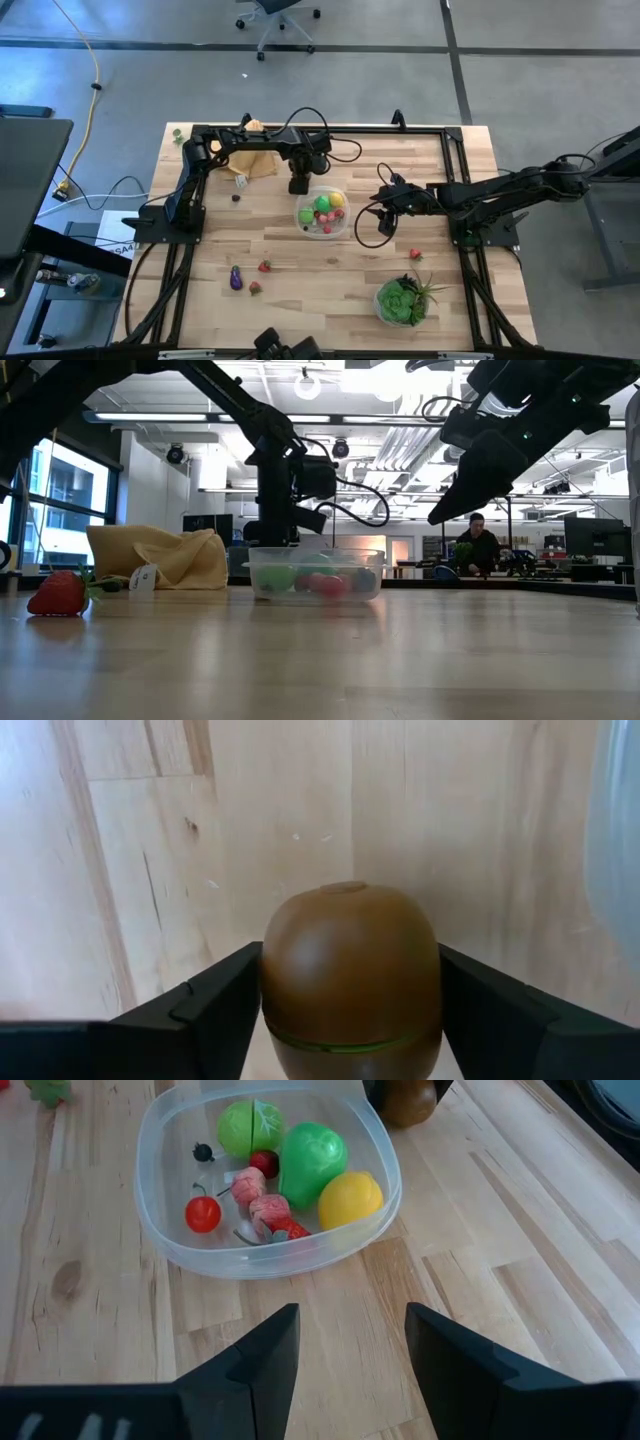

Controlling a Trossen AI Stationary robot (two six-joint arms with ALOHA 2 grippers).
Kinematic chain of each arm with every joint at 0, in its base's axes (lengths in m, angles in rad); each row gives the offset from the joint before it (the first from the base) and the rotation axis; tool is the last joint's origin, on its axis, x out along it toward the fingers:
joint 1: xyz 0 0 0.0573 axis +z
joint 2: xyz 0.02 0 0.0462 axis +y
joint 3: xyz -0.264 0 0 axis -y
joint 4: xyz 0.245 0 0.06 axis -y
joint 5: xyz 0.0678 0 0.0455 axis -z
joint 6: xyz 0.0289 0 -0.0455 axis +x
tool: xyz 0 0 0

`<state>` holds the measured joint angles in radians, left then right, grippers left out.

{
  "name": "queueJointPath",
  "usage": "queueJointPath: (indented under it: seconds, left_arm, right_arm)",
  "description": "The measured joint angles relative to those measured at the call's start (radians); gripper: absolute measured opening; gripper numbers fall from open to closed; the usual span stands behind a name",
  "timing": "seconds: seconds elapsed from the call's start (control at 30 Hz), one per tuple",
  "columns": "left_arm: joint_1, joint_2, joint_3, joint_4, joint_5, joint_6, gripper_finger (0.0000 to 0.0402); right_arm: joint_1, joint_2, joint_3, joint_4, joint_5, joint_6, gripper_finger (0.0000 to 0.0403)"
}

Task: Pick and placing Produce into tupperware
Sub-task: Put the kiwi into the transparent bin

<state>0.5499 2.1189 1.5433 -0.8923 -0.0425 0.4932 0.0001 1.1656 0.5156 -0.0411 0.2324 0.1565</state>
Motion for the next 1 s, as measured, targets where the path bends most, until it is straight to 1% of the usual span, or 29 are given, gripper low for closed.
queueJointPath:
  seconds: [0.13,0.23,0.47,0.7,0.9,1.0]
  left_arm:
    - [0.0,0.0,0.0,0.009,0.0,-0.003,0.0244]
    - [0.0,0.0,0.0,0.009,0.0,-0.004,0.0238]
    - [0.0,0.0,0.0,0.005,-0.011,-0.003,0.0252]
    - [0.0,0.0,0.0,0.005,-0.014,-0.009,0.0237]
    - [0.0,0.0,0.0,0.0,-0.022,-0.009,0.0246]
    - [0.0,0.0,0.0,0.001,-0.023,-0.018,0.0241]
  right_arm:
    - [0.0,0.0,0.0,0.0,0.0,0.0,0.0176]
    - [0.0,0.0,0.0,0.0,0.0,0.0,0.0176]
    - [0.0,0.0,0.0,0.0,0.0,0.0,0.0176]
    - [0.0,0.0,0.0,0.0,0.0,0.0,0.0176]
    - [0.0,0.0,0.0,0.0,0.0,0.0,0.0176]
    - [0.0,0.0,0.0,0.0,0.0,0.0,0.0176]
